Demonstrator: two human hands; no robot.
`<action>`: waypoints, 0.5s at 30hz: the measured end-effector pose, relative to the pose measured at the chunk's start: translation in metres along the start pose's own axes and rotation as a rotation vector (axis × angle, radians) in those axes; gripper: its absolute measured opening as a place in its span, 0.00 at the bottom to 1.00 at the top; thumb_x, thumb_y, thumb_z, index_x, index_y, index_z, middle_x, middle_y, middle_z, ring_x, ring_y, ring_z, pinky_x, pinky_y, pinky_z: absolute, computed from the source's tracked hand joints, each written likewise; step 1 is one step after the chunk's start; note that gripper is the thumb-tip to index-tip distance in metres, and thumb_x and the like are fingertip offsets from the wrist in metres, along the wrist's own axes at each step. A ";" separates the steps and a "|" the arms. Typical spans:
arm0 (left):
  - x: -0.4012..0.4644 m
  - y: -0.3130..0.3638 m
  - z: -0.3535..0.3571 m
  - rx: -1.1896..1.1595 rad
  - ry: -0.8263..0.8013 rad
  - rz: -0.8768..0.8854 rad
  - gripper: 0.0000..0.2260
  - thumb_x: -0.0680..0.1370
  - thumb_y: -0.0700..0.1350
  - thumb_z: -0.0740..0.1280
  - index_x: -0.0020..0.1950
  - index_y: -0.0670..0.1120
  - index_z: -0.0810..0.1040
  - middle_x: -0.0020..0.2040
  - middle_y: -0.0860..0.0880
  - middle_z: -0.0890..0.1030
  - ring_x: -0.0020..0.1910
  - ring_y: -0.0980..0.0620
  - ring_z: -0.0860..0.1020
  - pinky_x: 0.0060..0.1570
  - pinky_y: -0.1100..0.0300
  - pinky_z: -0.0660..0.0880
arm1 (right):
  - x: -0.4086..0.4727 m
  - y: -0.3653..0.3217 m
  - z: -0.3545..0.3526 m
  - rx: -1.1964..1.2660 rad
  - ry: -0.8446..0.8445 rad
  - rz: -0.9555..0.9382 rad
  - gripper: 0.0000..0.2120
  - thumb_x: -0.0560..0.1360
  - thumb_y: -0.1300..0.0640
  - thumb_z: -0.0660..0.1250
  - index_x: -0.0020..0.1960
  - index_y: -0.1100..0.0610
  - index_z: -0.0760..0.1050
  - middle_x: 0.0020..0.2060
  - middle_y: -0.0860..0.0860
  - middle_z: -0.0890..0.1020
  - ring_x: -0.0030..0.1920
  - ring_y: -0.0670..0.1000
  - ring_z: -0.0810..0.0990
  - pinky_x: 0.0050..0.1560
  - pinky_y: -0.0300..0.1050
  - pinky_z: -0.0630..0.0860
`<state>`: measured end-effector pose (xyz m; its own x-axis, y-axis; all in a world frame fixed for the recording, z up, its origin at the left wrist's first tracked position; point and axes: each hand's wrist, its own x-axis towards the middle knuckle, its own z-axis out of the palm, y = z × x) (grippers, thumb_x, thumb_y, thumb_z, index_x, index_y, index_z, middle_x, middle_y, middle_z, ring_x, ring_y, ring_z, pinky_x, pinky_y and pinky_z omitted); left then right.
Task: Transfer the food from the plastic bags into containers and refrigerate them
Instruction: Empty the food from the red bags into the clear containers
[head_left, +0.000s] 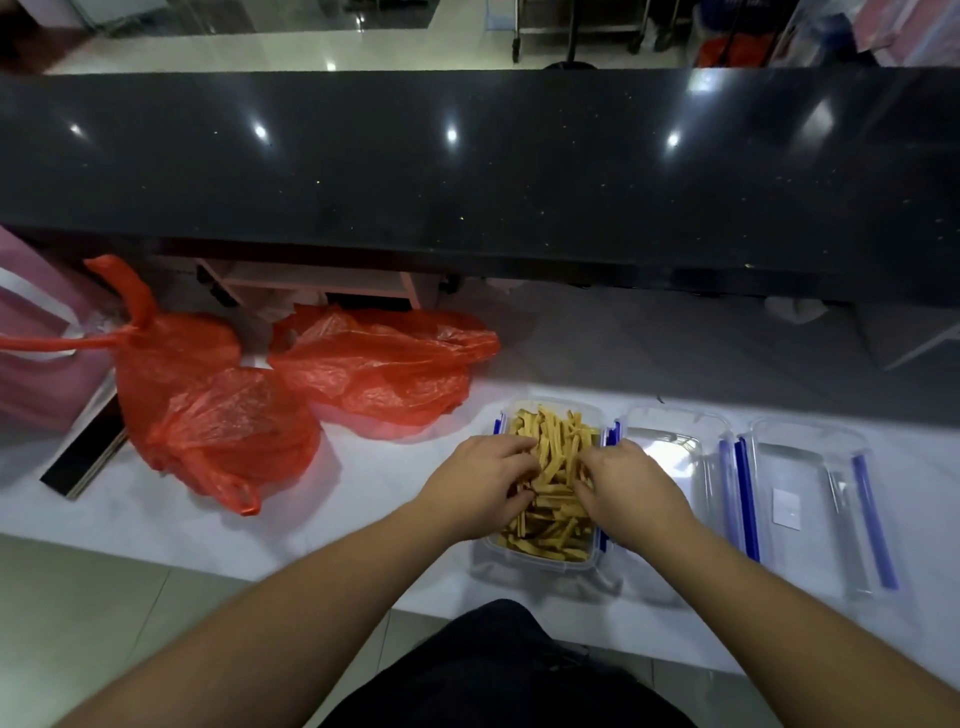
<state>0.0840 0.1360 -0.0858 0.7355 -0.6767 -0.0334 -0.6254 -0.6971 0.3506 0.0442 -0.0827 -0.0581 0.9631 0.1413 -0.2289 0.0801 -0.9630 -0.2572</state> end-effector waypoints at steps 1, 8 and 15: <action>-0.001 0.000 -0.001 0.003 -0.002 0.021 0.15 0.78 0.53 0.69 0.63 0.50 0.83 0.72 0.49 0.78 0.67 0.47 0.78 0.67 0.47 0.75 | -0.001 0.000 0.000 -0.012 -0.012 -0.017 0.10 0.81 0.49 0.61 0.49 0.53 0.77 0.42 0.49 0.82 0.47 0.52 0.75 0.46 0.47 0.76; -0.009 0.000 0.006 -0.026 -0.014 0.099 0.11 0.79 0.50 0.69 0.60 0.49 0.85 0.72 0.49 0.79 0.71 0.47 0.76 0.68 0.47 0.76 | -0.012 -0.001 0.002 0.017 -0.062 -0.105 0.11 0.78 0.45 0.65 0.56 0.50 0.78 0.51 0.47 0.80 0.54 0.50 0.74 0.56 0.45 0.76; -0.008 0.009 0.004 -0.001 -0.034 0.028 0.13 0.78 0.47 0.70 0.62 0.49 0.83 0.74 0.49 0.76 0.72 0.46 0.75 0.69 0.47 0.75 | -0.009 -0.007 0.004 -0.008 -0.044 -0.123 0.13 0.80 0.48 0.65 0.61 0.52 0.76 0.57 0.49 0.79 0.58 0.52 0.74 0.59 0.46 0.74</action>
<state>0.0712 0.1344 -0.0863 0.7080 -0.7040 -0.0556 -0.6456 -0.6772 0.3530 0.0341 -0.0764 -0.0578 0.9337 0.2682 -0.2374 0.1991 -0.9395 -0.2786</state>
